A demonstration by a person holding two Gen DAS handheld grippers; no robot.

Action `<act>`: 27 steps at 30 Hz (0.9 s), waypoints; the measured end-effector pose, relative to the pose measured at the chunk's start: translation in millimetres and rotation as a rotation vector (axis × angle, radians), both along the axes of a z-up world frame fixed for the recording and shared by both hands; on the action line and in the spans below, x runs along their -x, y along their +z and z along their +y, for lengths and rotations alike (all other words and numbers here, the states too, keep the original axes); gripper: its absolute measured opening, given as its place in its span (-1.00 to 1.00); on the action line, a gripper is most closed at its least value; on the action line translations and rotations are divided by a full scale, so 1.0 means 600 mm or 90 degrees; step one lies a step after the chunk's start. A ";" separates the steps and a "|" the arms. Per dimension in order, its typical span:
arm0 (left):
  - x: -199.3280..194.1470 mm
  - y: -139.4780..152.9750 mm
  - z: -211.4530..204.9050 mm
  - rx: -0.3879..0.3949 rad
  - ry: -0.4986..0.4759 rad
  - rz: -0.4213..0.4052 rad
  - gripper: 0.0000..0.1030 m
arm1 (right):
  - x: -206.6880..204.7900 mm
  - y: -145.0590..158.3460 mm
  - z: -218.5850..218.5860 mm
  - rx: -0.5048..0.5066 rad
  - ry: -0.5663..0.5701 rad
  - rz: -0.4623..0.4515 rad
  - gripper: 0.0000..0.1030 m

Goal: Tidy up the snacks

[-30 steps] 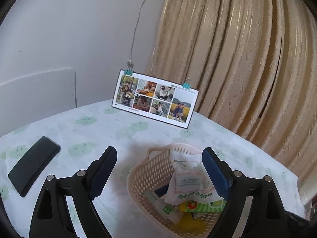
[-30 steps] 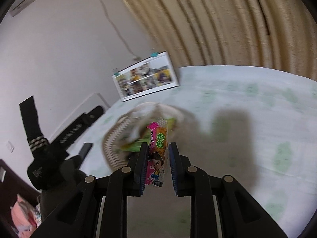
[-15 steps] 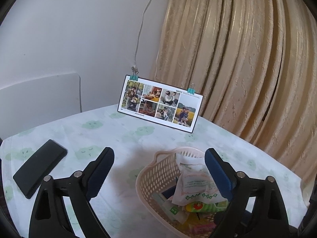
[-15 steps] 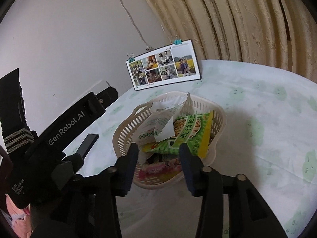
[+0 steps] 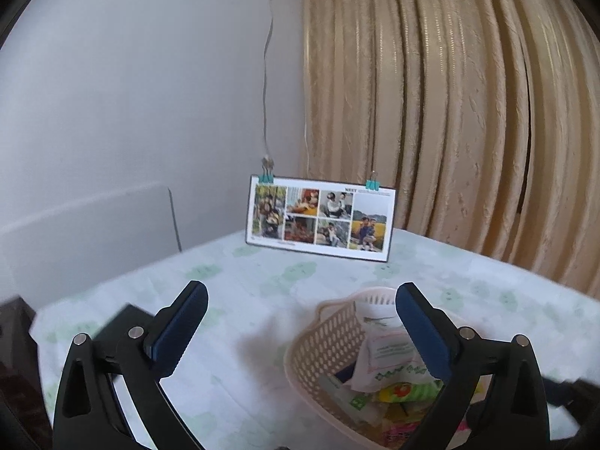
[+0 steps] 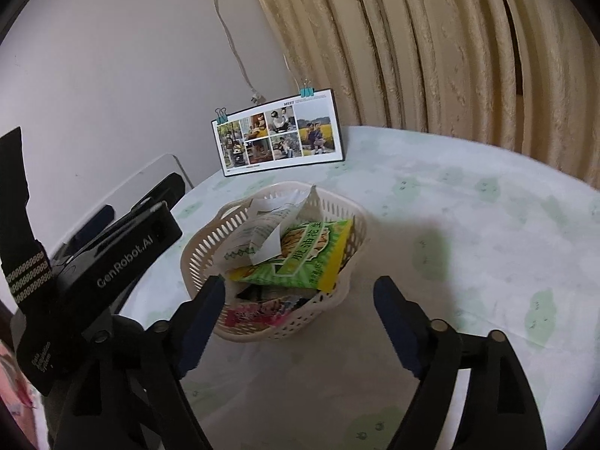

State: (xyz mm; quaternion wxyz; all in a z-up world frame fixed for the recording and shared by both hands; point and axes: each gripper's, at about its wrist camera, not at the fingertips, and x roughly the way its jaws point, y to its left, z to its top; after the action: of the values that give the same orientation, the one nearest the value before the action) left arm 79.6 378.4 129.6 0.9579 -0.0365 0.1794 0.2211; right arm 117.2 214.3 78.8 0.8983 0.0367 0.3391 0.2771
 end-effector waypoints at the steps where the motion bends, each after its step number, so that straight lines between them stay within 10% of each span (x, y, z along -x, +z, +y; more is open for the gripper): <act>1: 0.003 -0.001 -0.003 -0.016 0.002 -0.001 0.95 | 0.002 0.001 0.001 0.008 -0.001 -0.006 0.70; 10: 0.031 -0.022 -0.008 -0.126 0.015 0.007 0.98 | 0.015 -0.004 0.016 0.048 0.004 -0.021 1.00; 27: 0.079 -0.046 0.017 -0.145 -0.009 0.082 0.99 | 0.032 -0.008 0.036 0.094 0.018 -0.013 1.00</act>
State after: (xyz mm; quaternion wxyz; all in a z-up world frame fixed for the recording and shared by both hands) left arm 32.5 388.7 102.2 0.9439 0.0878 0.2146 0.2353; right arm 97.8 235.8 74.0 0.8980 -0.0371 0.3496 0.2647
